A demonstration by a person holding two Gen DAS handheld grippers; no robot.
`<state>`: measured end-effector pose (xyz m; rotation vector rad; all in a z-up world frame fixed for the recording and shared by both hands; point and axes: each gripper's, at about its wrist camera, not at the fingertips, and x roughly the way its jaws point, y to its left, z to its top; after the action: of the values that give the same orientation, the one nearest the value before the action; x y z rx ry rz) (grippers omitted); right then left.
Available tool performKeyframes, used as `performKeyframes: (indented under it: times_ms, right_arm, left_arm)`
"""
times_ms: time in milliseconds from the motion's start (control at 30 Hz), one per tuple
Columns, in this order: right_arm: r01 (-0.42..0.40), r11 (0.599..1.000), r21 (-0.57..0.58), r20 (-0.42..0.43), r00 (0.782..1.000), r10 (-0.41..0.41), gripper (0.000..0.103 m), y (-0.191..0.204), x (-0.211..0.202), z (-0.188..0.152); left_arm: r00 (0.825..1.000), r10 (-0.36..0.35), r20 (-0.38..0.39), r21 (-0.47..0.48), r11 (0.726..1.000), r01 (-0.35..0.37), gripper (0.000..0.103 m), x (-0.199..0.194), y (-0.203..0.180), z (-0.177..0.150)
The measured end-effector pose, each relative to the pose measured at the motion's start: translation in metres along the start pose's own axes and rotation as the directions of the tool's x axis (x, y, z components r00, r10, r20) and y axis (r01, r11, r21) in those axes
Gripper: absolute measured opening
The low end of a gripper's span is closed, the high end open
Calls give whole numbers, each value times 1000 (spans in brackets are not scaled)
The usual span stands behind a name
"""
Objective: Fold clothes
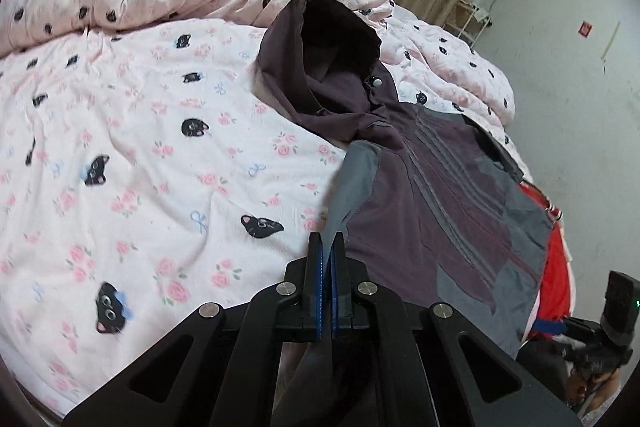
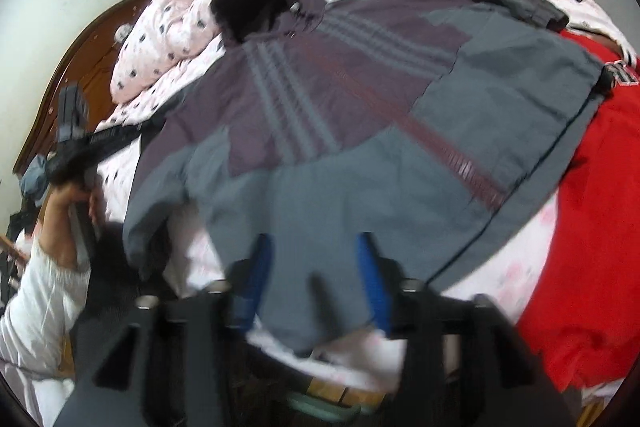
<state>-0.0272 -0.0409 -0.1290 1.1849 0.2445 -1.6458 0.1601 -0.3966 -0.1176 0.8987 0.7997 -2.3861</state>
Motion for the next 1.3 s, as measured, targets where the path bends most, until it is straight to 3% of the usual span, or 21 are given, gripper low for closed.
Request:
performKeyframes:
  times_ms: [267,433,600,667,700,733,800,933,1000,1133,1300]
  right_arm:
    - [119,988,-98,-111,985,-130,66,27,18,-35]
    - [120,989,-90,-145,981,-132,68,30,27,-43]
    - [135,987,-91,-146,978,-148,68,35,38,-46]
    - [145,985,-91,-141,977,-157,68,36,43,-46]
    - [150,985,-90,-138,977,-162,68,36,45,-45]
    - [156,984,-87,-136,977,-167,68,37,46,-45]
    - [164,982,-91,-136,975,-176,68,39,47,-45]
    - [186,976,-111,-139,970,-201,67,44,49,-47]
    - [213,967,-142,-135,963,-232,62,47,52,-48]
    - [250,947,-203,-145,949,-281,23,53,61,-50]
    - [251,937,-243,-146,946,-291,9,64,58,-45]
  left_arm:
    - [999,-38,-32,-1,999,38,4,1,-1,-6]
    - [997,-65,-51,-8,998,65,31,2,1,-12]
    - [993,-64,-101,14,998,66,33,13,-5,-19]
    - [989,-45,-142,29,998,50,33,25,-7,-25]
    - [987,-40,-154,38,998,47,22,30,-8,-28]
    - [987,-20,-162,57,998,30,0,32,-10,-31]
    - [987,4,-158,80,997,9,0,34,-14,-35]
    - [991,-14,-136,66,998,23,0,27,-11,-31]
    - [990,-39,-133,14,999,41,0,25,-2,-28]
    - [990,-62,-127,-43,997,57,0,25,9,-24]
    - [996,-40,-81,-58,998,36,0,12,20,-14]
